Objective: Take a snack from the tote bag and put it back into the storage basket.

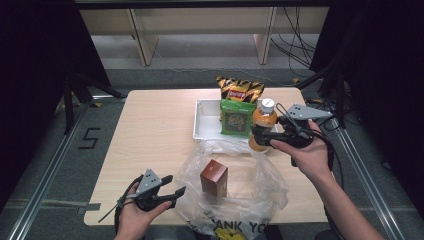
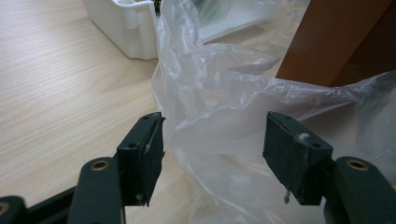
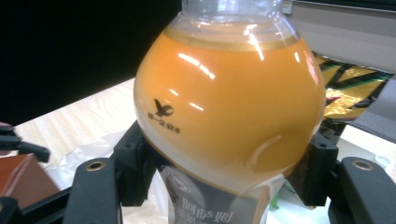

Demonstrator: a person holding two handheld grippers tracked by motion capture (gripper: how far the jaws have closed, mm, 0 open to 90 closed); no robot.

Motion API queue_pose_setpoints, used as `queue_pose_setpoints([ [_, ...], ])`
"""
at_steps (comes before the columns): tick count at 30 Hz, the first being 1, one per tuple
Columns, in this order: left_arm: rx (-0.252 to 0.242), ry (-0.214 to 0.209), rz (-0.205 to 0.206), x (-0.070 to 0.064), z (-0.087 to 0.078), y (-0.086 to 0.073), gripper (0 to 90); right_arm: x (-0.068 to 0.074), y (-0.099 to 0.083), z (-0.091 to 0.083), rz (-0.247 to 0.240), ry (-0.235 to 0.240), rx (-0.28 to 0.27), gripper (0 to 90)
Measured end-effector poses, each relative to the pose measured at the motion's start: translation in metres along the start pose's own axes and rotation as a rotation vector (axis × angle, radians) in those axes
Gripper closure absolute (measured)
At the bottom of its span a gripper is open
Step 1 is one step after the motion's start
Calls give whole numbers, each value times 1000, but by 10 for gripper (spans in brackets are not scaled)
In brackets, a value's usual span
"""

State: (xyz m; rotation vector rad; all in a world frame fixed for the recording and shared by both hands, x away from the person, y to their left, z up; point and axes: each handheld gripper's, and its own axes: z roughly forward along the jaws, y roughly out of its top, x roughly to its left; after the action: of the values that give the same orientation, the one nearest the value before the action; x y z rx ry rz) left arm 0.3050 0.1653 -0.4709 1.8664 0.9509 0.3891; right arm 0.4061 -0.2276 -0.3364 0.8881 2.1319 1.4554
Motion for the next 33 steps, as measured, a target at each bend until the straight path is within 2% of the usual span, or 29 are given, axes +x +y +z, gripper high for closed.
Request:
queue_pose_setpoints([
  [1, 0, 0, 0, 0, 0, 0, 374, -4, 1, 2, -27, -9, -12, 360],
  [2, 0, 1, 1, 0, 0, 0, 374, -4, 2, 2, -1, -12, -3, 359],
  [4, 1, -3, 21, 1, -1, 1, 373, -9, 4, 4, -8, -20, -4, 359],
  [7, 1, 5, 1, 0, -1, 0, 373, -16, 5, 9, -8, -35, -7, 359],
  [9, 0, 5, 2, 0, -1, 0, 374, -20, 4, 13, -8, -59, -13, 359],
  [10, 1, 6, 4, 1, -1, 0, 374, -21, 4, 13, 8, -59, 11, 359],
  [11, 0, 6, 3, 1, -1, 0, 374, -23, 3, 15, 12, -62, 10, 359],
  [12, 0, 7, 2, 1, -1, 0, 374, -26, 2, 18, -1, -68, -5, 359],
  [13, 1, 4, 7, 1, -1, 0, 373, -29, 2, 19, -7, -76, 13, 359],
  [14, 0, 7, 2, 1, -1, 0, 373, -29, 1, 20, 16, -71, 22, 359],
  [17, -1, 5, 8, 1, -2, 1, 373, -33, -2, 25, 42, -85, 20, 359],
  [22, -1, 7, 0, 1, -2, 0, 373, -42, -7, 32, 37, -99, 55, 359],
  [23, -1, 7, 0, 1, -2, 0, 373, -43, -7, 35, 45, -100, 32, 359],
  [24, -5, 1, -2, 2, -2, 0, 373, -46, -8, 34, 2, -115, 52, 359],
  [27, -3, 2, 11, 2, -3, 0, 373, -48, -10, 39, 44, -106, 55, 359],
  [28, -2, 2, 11, 2, -3, 0, 373, -49, -11, 41, 58, -123, 50, 359],
  [29, 0, 7, 11, 2, -3, 0, 373, -49, -11, 41, 62, -119, 62, 359],
  [30, 0, 5, -2, 2, -2, 0, 373, -50, -12, 44, 71, -126, 46, 359],
  [31, -4, -3, -2, 2, -1, -1, 373, -51, -12, 44, 72, -126, 66, 359],
  [33, 0, -2, 4, 2, 0, 0, 374, -53, -14, 47, 63, -130, 51, 358],
])
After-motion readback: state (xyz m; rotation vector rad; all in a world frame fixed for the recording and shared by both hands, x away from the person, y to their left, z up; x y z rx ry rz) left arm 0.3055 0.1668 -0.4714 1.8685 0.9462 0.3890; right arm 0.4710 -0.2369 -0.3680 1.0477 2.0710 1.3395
